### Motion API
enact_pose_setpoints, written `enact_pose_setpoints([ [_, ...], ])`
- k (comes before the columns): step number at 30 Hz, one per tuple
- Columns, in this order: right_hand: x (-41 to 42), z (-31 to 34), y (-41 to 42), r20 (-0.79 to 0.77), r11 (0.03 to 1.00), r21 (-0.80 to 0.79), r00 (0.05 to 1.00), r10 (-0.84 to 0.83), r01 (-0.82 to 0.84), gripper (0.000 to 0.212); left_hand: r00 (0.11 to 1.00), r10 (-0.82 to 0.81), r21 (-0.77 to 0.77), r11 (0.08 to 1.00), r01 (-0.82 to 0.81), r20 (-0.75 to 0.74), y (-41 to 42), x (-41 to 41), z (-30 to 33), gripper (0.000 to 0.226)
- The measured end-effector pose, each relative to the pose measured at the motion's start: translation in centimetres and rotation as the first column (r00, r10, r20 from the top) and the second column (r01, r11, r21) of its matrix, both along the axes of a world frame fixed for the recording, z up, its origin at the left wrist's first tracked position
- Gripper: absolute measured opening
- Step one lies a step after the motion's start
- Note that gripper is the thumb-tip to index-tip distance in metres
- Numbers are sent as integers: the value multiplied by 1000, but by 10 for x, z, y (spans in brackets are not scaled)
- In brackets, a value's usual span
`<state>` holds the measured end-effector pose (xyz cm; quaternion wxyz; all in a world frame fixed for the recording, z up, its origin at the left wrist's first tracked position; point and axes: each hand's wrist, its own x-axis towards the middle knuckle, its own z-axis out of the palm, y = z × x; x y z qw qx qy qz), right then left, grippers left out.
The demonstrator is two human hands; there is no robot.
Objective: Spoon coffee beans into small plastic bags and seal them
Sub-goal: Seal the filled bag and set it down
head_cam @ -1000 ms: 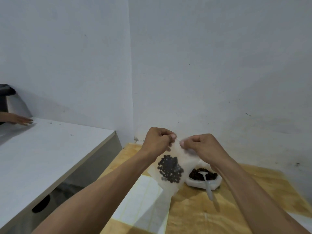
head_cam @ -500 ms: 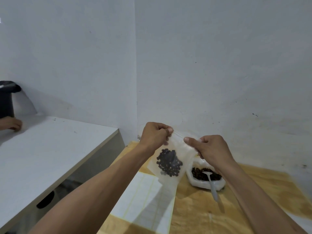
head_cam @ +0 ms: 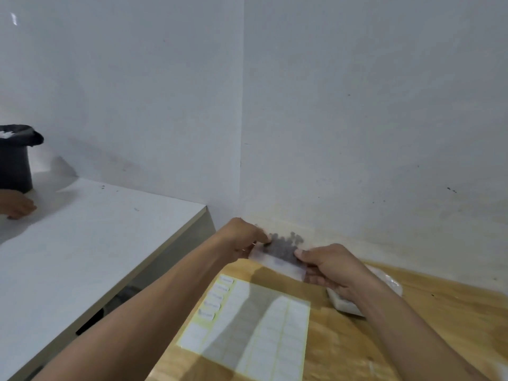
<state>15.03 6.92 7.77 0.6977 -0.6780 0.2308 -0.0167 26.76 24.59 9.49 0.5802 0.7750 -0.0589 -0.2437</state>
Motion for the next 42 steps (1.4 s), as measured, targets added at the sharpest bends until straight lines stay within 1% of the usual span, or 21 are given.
enact_pose_setpoints([
  [1, 6, -3, 4, -22, 995, -100, 1000, 7, -10, 16, 999, 5, 18, 1000, -6, 34, 3, 4, -5, 14],
  [3, 18, -7, 15, -57, 956, -293, 998, 7, -23, 22, 994, 6, 67, 998, -13, 109, 8, 12, -15, 18],
  [4, 26, -10, 21, -66, 926, -376, 998, 6, -31, 25, 990, 13, 87, 996, -25, 140, 9, 16, -21, 21],
  [6, 40, -15, 34, -111, 853, -521, 994, -19, -42, 39, 980, 42, 124, 990, -67, 196, 9, 22, -35, 21],
  [7, 46, -19, 39, -139, 814, -578, 990, -34, -53, 41, 974, 50, 149, 985, -85, 222, 8, 25, -42, 21],
  [11, 65, -36, 51, -223, 701, -703, 973, -60, -118, 42, 941, 23, 304, 943, -133, 339, 2, 36, -69, 31],
  [13, 70, -46, 55, -258, 602, -782, 963, -80, -159, 44, 918, -10, 374, 915, -152, 397, 2, 40, -76, 33],
  [15, 74, -55, 59, -270, 515, -838, 957, -105, -179, 47, 900, -30, 397, 903, -162, 435, 3, 45, -81, 43],
  [17, 77, -62, 60, -271, 485, -856, 954, -126, -179, 49, 895, -54, 401, 905, -144, 443, 5, 50, -84, 48],
  [21, 80, -69, 58, -254, 492, -856, 959, -126, -162, 49, 913, -69, 363, 927, -90, 402, 7, 57, -86, 42],
  [24, 80, -69, 57, -247, 496, -853, 962, -116, -159, 48, 920, -41, 338, 936, -101, 390, 7, 58, -89, 48],
  [25, 79, -68, 57, -243, 499, -853, 963, -116, -156, 48, 917, -31, 327, 938, -110, 398, 7, 57, -88, 44],
  [27, 74, -65, 59, -225, 483, -864, 967, -117, -143, 49, 905, -29, 338, 933, -128, 424, 8, 52, -87, 17],
  [29, 69, -59, 62, -184, 448, -886, 977, -109, -117, 49, 889, 1, 332, 927, -172, 458, 8, 47, -88, 45],
  [30, 65, -55, 63, -154, 433, -896, 983, -99, -97, 49, 870, 16, 317, 928, -197, 492, 8, 43, -87, 51],
  [33, 55, -39, 59, -73, 417, -908, 996, -60, -42, 50, 818, 32, 274, 934, -229, 574, 2, 31, -77, 47],
  [36, 40, -18, 41, -33, 439, -898, 998, -49, -8, 47, 802, 8, 265, 942, -206, 597, -10, 16, -61, 44],
  [38, 24, -3, 24, -11, 435, -900, 997, -70, 20, 46, 784, -20, 254, 951, -176, 620, -22, 4, -50, 41],
  [42, -26, 25, -27, 41, 420, -901, 985, -166, 108, 50, 751, -62, 195, 977, -90, 657, -61, -33, -27, 36],
])
